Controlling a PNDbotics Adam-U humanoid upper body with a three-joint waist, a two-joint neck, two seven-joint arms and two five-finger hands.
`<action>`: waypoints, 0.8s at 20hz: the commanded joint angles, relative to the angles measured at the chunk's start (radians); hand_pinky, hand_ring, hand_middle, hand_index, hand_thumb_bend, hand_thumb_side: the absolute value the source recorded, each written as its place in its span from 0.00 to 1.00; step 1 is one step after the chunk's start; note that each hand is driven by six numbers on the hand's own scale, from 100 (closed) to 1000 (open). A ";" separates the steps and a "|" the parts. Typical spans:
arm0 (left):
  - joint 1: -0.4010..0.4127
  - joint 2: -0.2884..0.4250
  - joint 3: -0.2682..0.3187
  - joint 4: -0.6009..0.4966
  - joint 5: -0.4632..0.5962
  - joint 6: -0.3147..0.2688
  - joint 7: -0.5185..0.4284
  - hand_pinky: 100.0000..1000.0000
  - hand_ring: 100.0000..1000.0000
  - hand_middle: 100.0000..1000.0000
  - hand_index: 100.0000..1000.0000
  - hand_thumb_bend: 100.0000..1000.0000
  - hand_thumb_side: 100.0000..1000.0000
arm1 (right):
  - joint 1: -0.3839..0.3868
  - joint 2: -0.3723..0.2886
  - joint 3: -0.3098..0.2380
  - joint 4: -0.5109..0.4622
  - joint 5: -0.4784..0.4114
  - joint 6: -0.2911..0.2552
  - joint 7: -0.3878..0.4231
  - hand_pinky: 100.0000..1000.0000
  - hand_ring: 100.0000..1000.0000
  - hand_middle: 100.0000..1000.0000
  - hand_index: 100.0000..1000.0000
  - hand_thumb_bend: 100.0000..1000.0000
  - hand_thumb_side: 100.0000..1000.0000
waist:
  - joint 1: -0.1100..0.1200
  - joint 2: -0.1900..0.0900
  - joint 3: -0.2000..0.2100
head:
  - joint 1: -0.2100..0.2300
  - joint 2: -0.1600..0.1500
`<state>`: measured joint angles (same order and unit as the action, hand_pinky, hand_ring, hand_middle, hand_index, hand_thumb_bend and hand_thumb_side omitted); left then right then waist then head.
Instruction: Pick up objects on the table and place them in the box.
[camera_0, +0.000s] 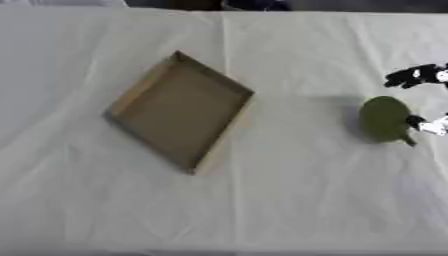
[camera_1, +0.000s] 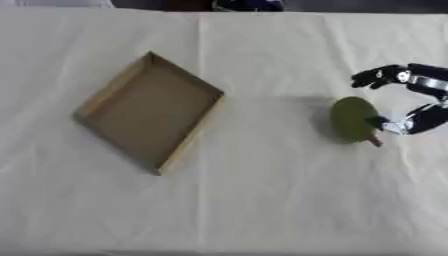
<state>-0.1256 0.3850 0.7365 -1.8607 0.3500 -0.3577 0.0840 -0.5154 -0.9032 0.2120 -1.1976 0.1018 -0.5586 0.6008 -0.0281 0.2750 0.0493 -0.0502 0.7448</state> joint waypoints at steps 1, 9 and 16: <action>-0.003 0.018 0.010 -0.007 0.004 -0.004 -0.006 0.89 0.83 0.63 0.79 0.00 0.55 | -0.011 -0.012 -0.021 0.023 0.018 -0.289 0.306 0.85 0.90 0.82 0.96 0.14 0.00 | 0.002 -0.012 0.001 | 0.000 -0.011; -0.004 0.016 0.010 0.002 0.009 -0.011 -0.014 0.89 0.83 0.63 0.79 0.00 0.55 | -0.022 0.019 -0.013 0.062 0.072 -0.278 0.306 0.82 0.87 0.78 0.95 0.12 0.00 | 0.006 -0.008 0.006 | -0.002 -0.013; -0.006 0.014 0.011 0.004 0.012 -0.011 -0.016 0.89 0.83 0.63 0.79 0.00 0.55 | -0.031 0.040 -0.001 0.079 0.103 -0.265 0.306 0.78 0.81 0.66 0.89 0.08 0.00 | 0.006 -0.006 0.011 | -0.001 -0.013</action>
<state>-0.1260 0.3768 0.7369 -1.8485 0.3608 -0.3680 0.0718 -0.5378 -0.8453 0.2096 -1.1223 0.1895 -0.5410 0.6184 -0.0256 0.2805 0.0596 -0.0506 0.7406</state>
